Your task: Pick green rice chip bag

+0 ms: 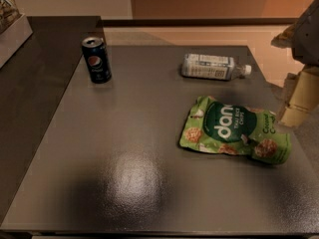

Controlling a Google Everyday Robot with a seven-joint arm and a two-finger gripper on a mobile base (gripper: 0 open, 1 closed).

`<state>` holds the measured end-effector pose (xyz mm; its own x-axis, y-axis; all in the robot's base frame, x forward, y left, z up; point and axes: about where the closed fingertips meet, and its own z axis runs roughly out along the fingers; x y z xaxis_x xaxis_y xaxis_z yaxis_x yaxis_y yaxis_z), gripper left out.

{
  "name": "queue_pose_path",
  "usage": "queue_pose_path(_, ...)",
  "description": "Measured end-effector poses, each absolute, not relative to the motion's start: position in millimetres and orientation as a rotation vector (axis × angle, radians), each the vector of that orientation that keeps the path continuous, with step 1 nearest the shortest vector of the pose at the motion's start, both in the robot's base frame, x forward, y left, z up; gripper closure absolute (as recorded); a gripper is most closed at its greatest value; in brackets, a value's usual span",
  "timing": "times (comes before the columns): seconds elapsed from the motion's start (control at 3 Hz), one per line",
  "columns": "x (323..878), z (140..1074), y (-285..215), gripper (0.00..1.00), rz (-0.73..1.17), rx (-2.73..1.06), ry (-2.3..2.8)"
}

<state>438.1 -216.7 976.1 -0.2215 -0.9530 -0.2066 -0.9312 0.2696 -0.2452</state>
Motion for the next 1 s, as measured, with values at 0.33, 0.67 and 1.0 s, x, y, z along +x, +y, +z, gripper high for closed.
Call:
queue_pose_path(0.33, 438, 976, -217, 0.00, -0.098, -1.725, 2.232)
queue_pose_path(0.67, 440, 974, -214, 0.00, -0.117, -1.742, 2.224)
queue_pose_path(1.0, 447, 959, -209, 0.00, -0.101, -1.787, 2.209)
